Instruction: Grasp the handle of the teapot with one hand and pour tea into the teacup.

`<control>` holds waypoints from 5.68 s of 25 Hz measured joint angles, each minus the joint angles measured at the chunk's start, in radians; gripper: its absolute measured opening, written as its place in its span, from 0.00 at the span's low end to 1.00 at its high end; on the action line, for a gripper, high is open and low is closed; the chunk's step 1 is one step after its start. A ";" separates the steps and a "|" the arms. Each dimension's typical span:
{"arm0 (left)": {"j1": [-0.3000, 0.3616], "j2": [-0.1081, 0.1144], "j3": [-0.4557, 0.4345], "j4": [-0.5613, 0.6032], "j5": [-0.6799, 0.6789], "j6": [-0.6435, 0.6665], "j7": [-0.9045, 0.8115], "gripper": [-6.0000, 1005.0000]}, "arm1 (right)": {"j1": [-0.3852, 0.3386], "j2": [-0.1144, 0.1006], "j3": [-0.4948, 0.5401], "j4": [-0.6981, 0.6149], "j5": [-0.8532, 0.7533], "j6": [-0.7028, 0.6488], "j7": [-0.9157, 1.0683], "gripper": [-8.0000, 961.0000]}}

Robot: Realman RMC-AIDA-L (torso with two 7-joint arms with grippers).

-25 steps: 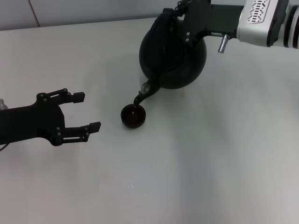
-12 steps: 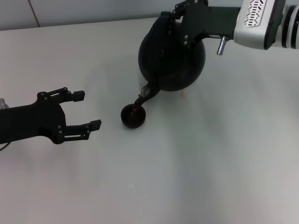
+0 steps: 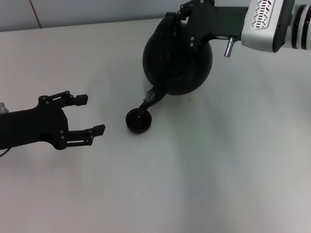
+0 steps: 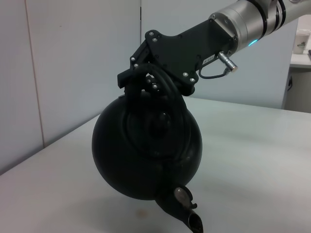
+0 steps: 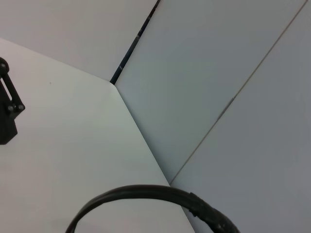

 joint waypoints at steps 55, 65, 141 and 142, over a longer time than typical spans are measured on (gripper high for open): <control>0.000 -0.003 -0.012 0.008 0.000 -0.003 0.000 0.86 | -0.200 0.001 0.032 0.198 0.470 0.057 0.015 0.13; 0.000 -0.002 -0.012 0.009 0.000 0.000 0.000 0.86 | -0.210 -0.002 0.046 0.230 0.475 0.104 0.013 0.13; 0.014 -0.018 -0.040 0.049 -0.015 0.146 0.000 0.86 | -0.422 -0.019 0.207 0.119 0.209 -0.599 0.110 0.74; 0.014 -0.019 -0.050 0.049 -0.028 0.194 0.000 0.86 | -0.412 -0.023 0.207 0.091 0.147 -0.620 0.164 0.74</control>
